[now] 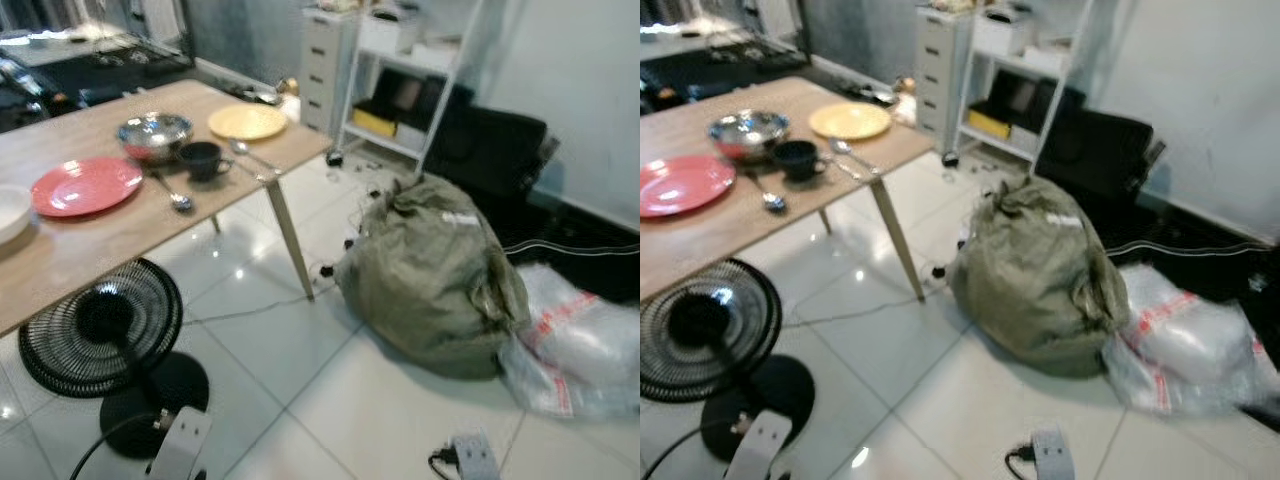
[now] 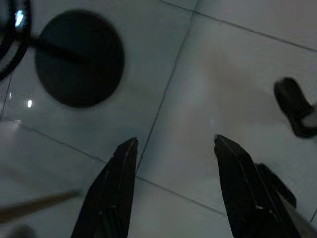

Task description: Setting the table

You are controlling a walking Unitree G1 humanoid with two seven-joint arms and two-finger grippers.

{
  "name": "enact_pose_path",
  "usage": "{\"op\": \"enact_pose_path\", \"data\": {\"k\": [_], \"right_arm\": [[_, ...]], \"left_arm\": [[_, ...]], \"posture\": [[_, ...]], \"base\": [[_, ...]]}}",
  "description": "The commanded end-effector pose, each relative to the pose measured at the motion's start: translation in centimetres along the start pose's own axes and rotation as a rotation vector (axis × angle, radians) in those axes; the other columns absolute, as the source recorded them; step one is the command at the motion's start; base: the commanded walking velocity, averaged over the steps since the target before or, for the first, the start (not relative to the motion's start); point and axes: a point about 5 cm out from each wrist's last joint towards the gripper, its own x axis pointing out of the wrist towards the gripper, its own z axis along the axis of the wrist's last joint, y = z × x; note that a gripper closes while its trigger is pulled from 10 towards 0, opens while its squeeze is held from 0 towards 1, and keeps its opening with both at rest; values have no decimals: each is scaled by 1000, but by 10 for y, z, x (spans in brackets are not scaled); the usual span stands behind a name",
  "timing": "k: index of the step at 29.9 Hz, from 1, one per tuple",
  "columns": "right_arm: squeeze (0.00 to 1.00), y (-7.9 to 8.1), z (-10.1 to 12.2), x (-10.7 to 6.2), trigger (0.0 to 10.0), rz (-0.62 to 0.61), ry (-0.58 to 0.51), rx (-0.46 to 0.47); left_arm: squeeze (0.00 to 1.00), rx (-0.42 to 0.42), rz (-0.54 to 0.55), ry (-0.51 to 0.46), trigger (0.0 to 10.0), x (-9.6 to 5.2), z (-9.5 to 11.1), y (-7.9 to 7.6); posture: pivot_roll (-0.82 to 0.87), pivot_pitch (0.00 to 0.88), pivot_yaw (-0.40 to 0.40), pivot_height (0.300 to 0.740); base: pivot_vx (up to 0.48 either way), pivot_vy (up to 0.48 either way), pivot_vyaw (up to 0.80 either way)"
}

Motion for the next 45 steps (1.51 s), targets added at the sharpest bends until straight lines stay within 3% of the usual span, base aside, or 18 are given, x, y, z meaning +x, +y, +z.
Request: {"op": "enact_pose_path", "data": {"k": [1, 8, 18, 27, 45], "right_arm": [[0, -3, -9, -2, 10000, -16, 23, 12], [0, 4, -18, -2, 10000, 11, 32, 22], [0, 19, 1, 5, 10000, 54, -65, 50], [0, 18, 4, 6, 10000, 53, -80, 53], [0, 16, 3, 6, 10000, 45, -87, 59]], "left_arm": [[0, 26, -35, 10, 10000, 1, -3, -5], [0, 105, -92, 32, 10000, 1, -12, -11], [0, 68, -121, 41, 10000, 4, -15, -17], [0, 34, -81, 43, 10000, 5, -15, -13], [0, 42, -94, 16, 10000, 8, -9, -18]], "posture": [[-79, 0, 88, 740], [-89, 0, 96, 740], [-101, 0, 101, 740], [-101, 0, 101, 740], [-110, 0, 105, 740]], "base": [[0, 0, -788], [0, 0, -784], [0, 0, -779], [0, 0, -778], [0, 0, -780]]}}
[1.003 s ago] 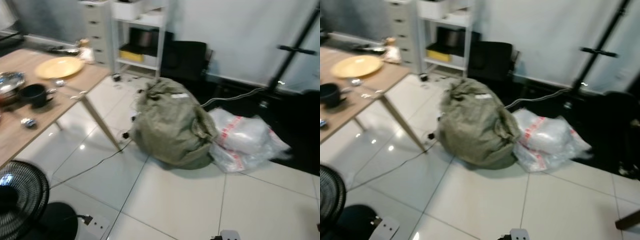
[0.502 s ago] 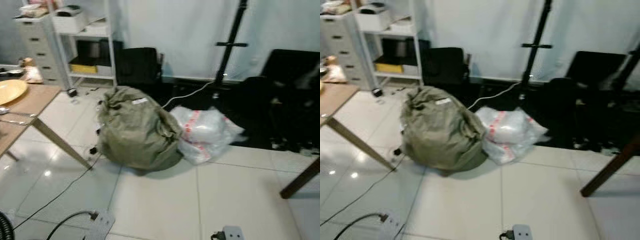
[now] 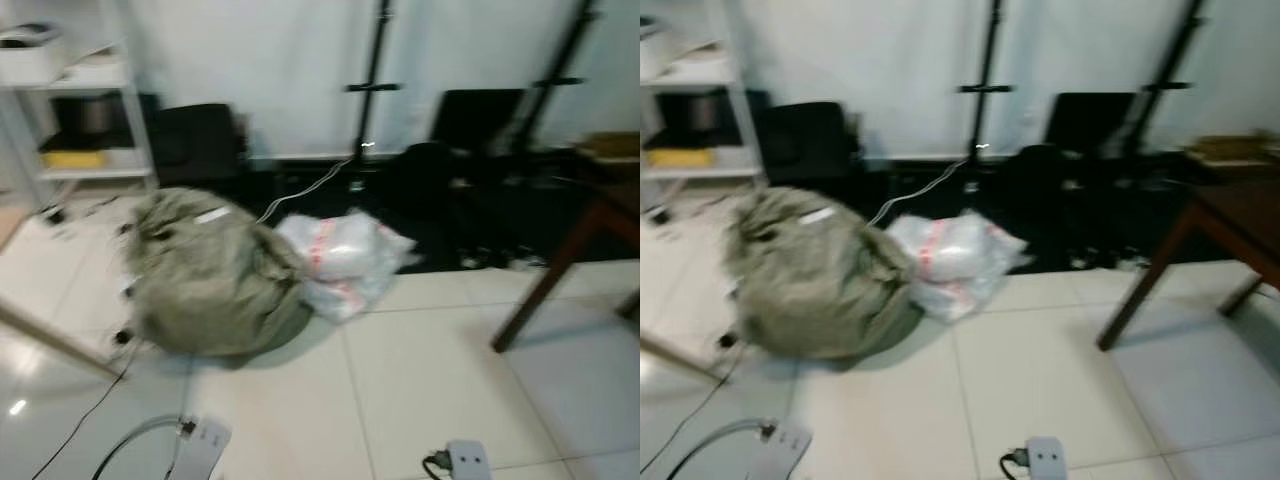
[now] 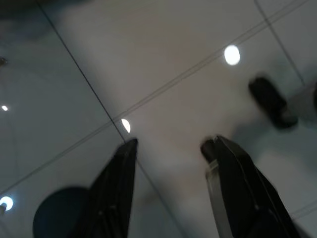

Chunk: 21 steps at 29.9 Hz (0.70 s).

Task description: Setting the table

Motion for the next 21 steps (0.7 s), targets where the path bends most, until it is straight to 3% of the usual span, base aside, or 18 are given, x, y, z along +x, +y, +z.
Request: {"op": "enact_pose_path", "data": {"k": [1, 15, 21], "right_arm": [[0, -3, -6, -2, 10000, -14, 21, 13], [0, -4, -2, -1, 10000, -17, 7, 12], [0, -6, 16, 3, 10000, -37, -80, 31]], "left_arm": [[0, 16, -10, -3, 10000, 1, 3, -1], [0, 21, -5, -41, 10000, 2, 13, 3], [0, 37, 12, -115, 10000, 4, 31, 9]], "posture": [[-110, 0, 105, 740], [-111, 0, 107, 740], [-112, 0, 108, 740]], "base": [[0, 0, -781], [0, 0, -781], [0, 0, -779]]}}
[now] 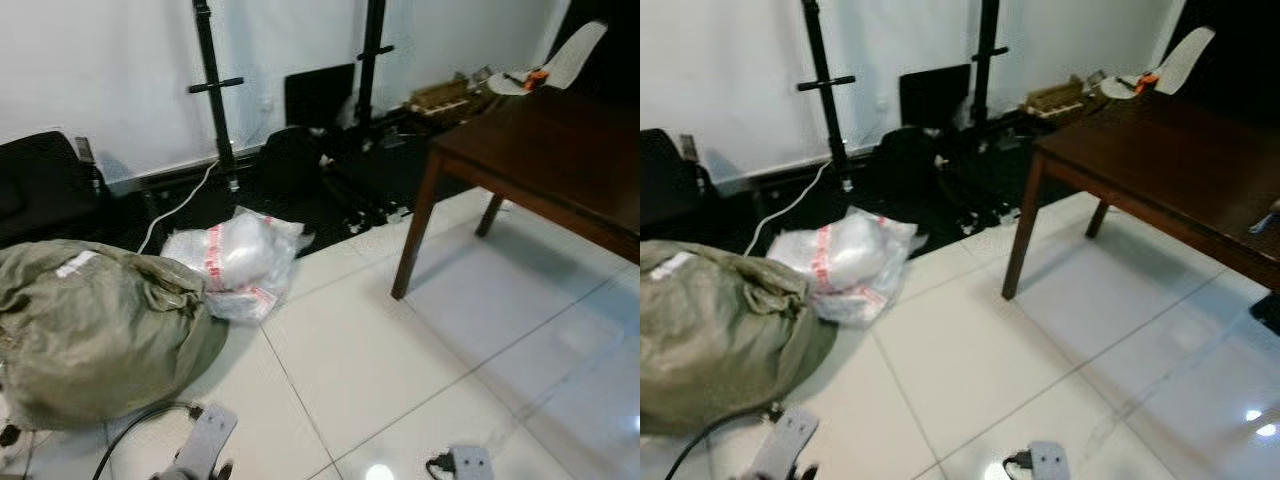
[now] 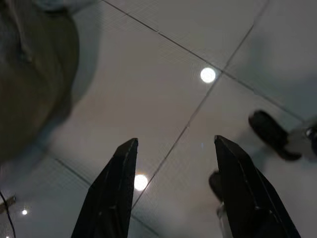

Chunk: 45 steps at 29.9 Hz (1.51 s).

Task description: Setting the table

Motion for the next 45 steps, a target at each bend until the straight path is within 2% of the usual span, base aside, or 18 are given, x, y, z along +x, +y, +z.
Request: {"op": "enact_pose_path", "data": {"k": [1, 2, 5, 6, 8, 9, 14, 21, 22, 27, 31, 37, 45], "right_arm": [[0, 2, -5, -2, 10000, -6, 4, 32], [0, 2, -5, -2, 10000, -6, 4, 32], [0, -7, 31, 3, 10000, -52, -168, 85], [0, -7, 31, 3, 10000, -52, -168, 85], [0, -12, 45, 3, 10000, -74, -238, 103], [0, -12, 45, 3, 10000, -74, -238, 103], [0, -16, 81, -1, 10000, -101, -415, 136], [0, -11, 105, -8, 10000, -94, -520, 159], [0, -9, 114, -10, 10000, -94, -559, 173], [0, -7, 123, -13, 10000, -92, -592, 188], [0, -5, 127, -16, 10000, -94, -604, 223], [0, -1, 127, -17, 10000, -83, -590, 202], [0, 1, 126, -18, 10000, -82, -578, 214]], "left_arm": [[0, 7, 0, 10, 10000, -1, -3, 0], [0, 7, 0, 10, 10000, -1, -3, 0], [0, 23, 19, -189, 10000, 5, 47, 11], [0, 23, 19, -189, 10000, 5, 47, 11], [0, 25, 26, -281, 10000, 5, 69, 13], [0, 25, 26, -281, 10000, 5, 69, 13], [0, 22, 32, -465, 10000, -1, 114, 8], [0, 21, 20, -551, 10000, -7, 138, 0], [0, 19, 19, -590, 10000, -10, 148, -2], [0, 21, 17, -634, 10000, -14, 158, -5], [0, 50, 9, -684, 10000, -19, 169, -10], [0, 59, -14, -694, 10000, -21, 175, -17], [0, 56, -20, -697, 10000, -21, 177, -19]], "posture": [[-112, 0, 108, 740], [-112, 0, 108, 740], [-115, 0, 112, 740], [-115, 0, 112, 740], [-117, 0, 116, 740], [-117, 0, 116, 740], [-123, 0, 124, 740], [-130, 0, 127, 740], [-132, 0, 129, 740], [-135, 0, 130, 740], [-136, 0, 130, 740], [-138, 0, 131, 740], [-143, 0, 131, 740]], "base": [[0, 0, -781], [0, 0, -781], [0, 0, -775], [0, 0, -775], [0, 0, -781], [0, 0, -781], [0, 0, -781], [0, 0, -778], [0, 0, -775], [0, 0, -779], [418, 0, -786], [480, 0, 0], [480, 0, -677]]}}
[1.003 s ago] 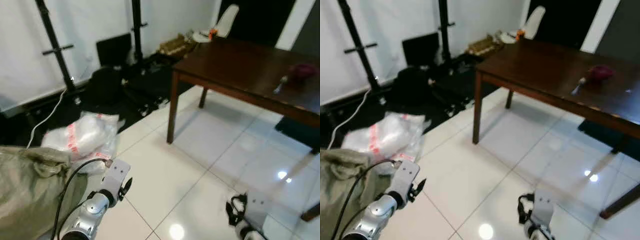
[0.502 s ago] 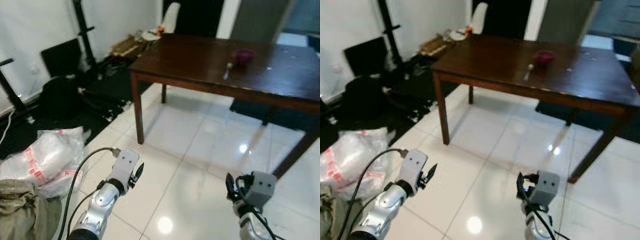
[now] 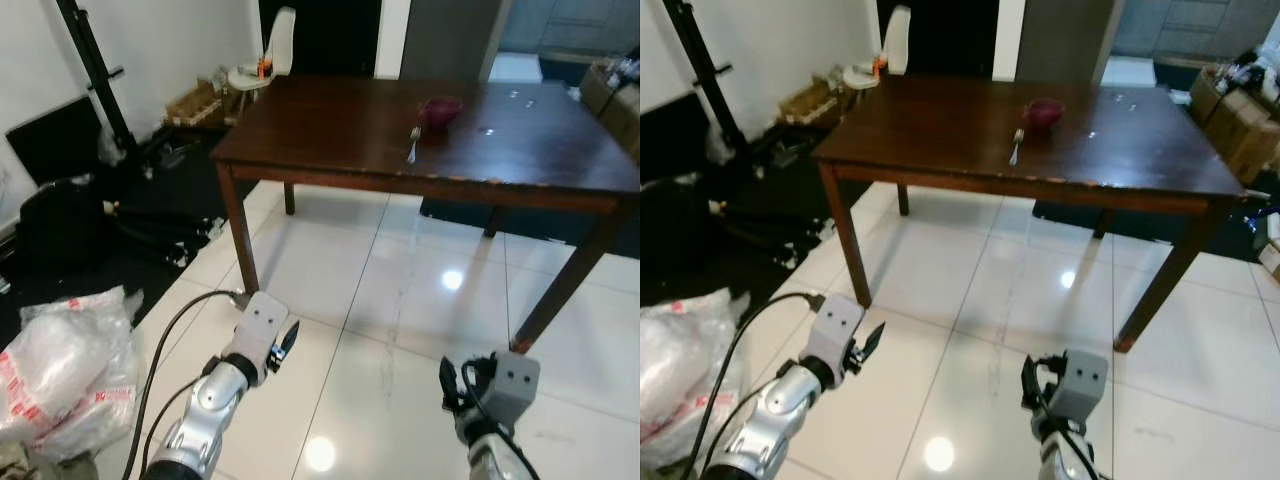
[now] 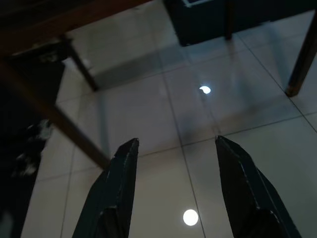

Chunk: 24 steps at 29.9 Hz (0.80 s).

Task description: Setting the table

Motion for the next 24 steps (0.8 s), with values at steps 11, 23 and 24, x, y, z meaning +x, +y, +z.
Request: {"op": "enact_pose_path", "data": {"k": [11, 23, 24], "right_arm": [[0, -7, 1, -2, 10000, -32, 19, -4], [0, -6, 6, -1, 10000, -26, -2, -28], [0, -6, 8, -1, 10000, -26, -9, -31]], "left_arm": [[0, -3, -20, 3, 10000, 2, 3, -6], [0, -12, -12, -17, 10000, 3, 10, -5], [0, -15, -9, -26, 10000, 3, 12, -4]], "posture": [[-143, 0, 132, 740], [-142, 0, 132, 740], [-142, 0, 132, 740]], "base": [[480, 0, -750], [480, 0, -631], [480, 0, 0]]}}
